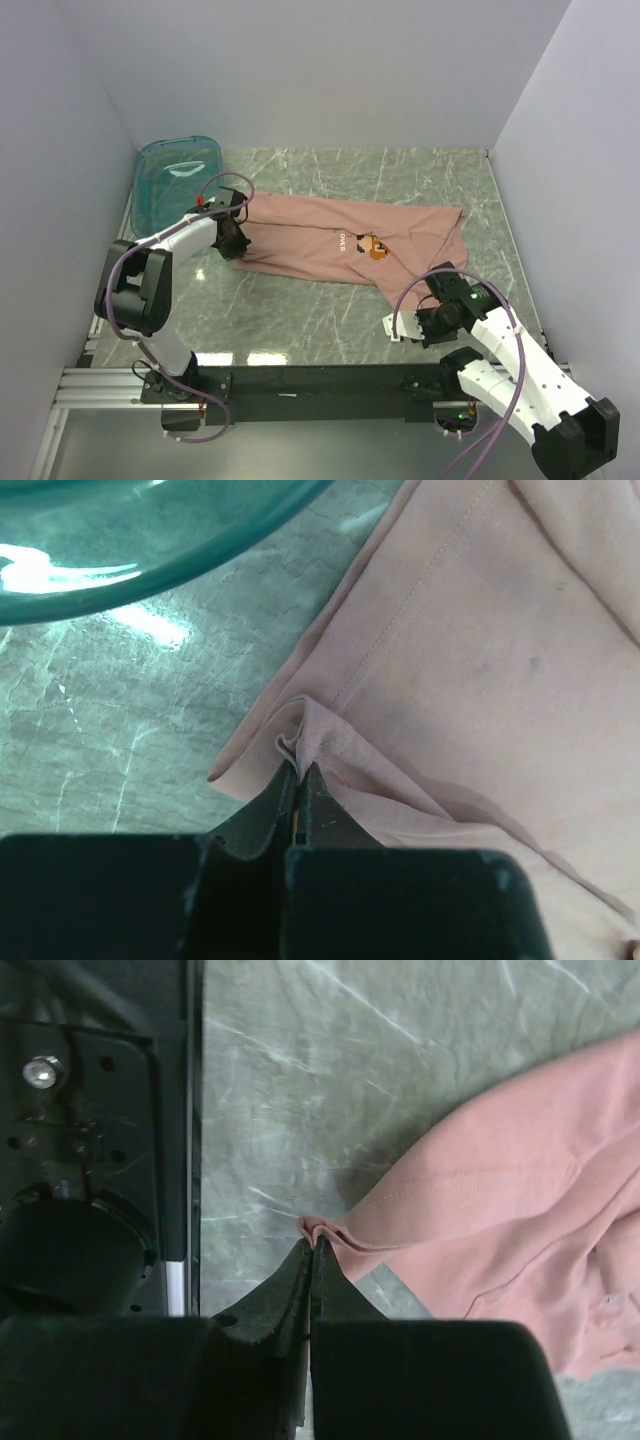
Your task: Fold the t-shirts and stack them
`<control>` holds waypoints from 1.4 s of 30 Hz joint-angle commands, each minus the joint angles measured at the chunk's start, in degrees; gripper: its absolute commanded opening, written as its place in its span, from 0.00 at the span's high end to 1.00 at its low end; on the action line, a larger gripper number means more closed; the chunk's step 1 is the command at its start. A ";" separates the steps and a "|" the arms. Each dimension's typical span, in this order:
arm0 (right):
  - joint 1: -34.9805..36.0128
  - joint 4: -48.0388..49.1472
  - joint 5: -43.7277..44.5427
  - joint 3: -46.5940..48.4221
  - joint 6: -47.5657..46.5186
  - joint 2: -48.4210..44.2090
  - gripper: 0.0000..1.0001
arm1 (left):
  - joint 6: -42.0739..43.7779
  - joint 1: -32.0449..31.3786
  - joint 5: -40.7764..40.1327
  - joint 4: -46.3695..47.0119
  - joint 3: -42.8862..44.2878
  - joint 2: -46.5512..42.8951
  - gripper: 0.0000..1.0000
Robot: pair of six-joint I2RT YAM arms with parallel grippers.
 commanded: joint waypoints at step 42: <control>-14.98 15.86 -3.90 19.97 49.81 41.05 0.57 | 1.02 0.17 3.17 4.29 -4.02 -4.09 1.00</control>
